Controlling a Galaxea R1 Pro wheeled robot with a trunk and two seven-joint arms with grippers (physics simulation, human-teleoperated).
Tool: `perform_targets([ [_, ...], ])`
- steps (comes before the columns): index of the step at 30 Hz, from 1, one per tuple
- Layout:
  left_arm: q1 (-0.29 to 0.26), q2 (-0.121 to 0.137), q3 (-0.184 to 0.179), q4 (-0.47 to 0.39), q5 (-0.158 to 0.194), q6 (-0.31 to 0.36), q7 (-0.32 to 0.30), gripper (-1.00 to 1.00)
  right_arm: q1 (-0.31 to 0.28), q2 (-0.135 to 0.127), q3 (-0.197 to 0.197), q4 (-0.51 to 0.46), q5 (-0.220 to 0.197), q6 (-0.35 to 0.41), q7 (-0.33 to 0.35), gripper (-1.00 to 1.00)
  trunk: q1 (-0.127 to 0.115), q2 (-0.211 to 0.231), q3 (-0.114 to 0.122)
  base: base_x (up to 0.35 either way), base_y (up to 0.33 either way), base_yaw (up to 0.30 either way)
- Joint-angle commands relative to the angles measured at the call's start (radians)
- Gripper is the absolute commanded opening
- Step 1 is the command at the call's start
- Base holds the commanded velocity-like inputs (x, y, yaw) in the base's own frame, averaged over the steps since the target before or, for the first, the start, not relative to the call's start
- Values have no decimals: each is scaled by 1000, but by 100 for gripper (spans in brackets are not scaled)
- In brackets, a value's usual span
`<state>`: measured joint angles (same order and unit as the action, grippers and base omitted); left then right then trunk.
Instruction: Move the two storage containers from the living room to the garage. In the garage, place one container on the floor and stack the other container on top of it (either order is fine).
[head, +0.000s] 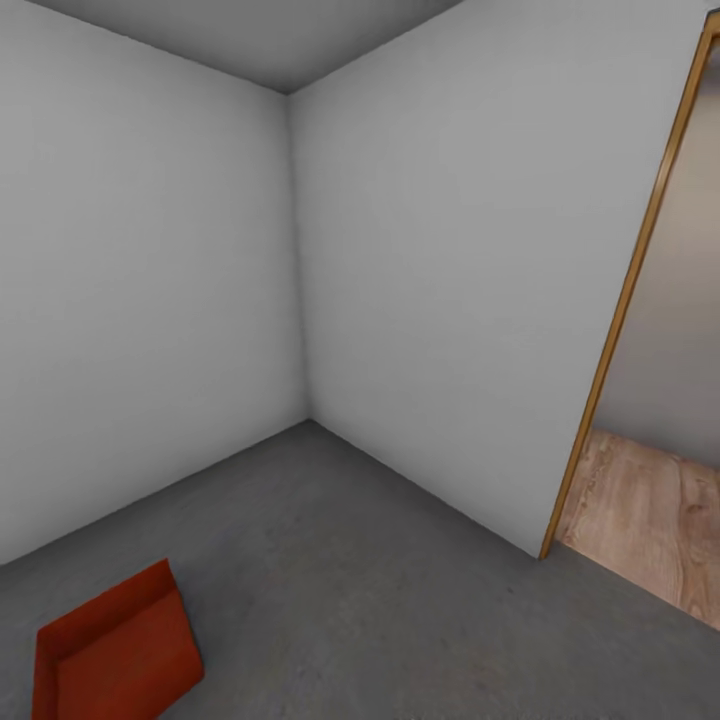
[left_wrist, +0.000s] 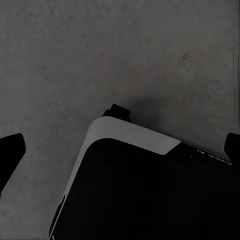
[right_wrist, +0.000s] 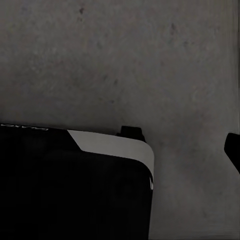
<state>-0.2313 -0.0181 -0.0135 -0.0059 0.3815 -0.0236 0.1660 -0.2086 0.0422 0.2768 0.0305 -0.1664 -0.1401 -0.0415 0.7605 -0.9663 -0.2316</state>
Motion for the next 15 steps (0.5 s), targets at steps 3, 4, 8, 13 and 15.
perform_targets([
  [3,0,0,-2,0,6,-2,3,100,-2,0,9,3,-10,-6,-2,100,0,-1,-2,0,0,-294],
  [4,0,0,-2,0,6,-2,3,100,-2,1,9,3,-8,-6,-2,100,0,-1,-2,0,0,-294],
  [8,0,0,-2,0,7,-2,3,100,-2,2,9,3,-1,-5,-2,100,0,-1,-3,0,0,-294],
  [13,0,0,-2,0,7,-2,3,100,-2,2,9,3,0,-4,-2,100,0,-1,-6,0,0,-294],
  [15,0,0,-2,0,7,-2,3,100,-2,1,9,3,1,-4,-2,100,0,-1,-7,0,0,-294],
])
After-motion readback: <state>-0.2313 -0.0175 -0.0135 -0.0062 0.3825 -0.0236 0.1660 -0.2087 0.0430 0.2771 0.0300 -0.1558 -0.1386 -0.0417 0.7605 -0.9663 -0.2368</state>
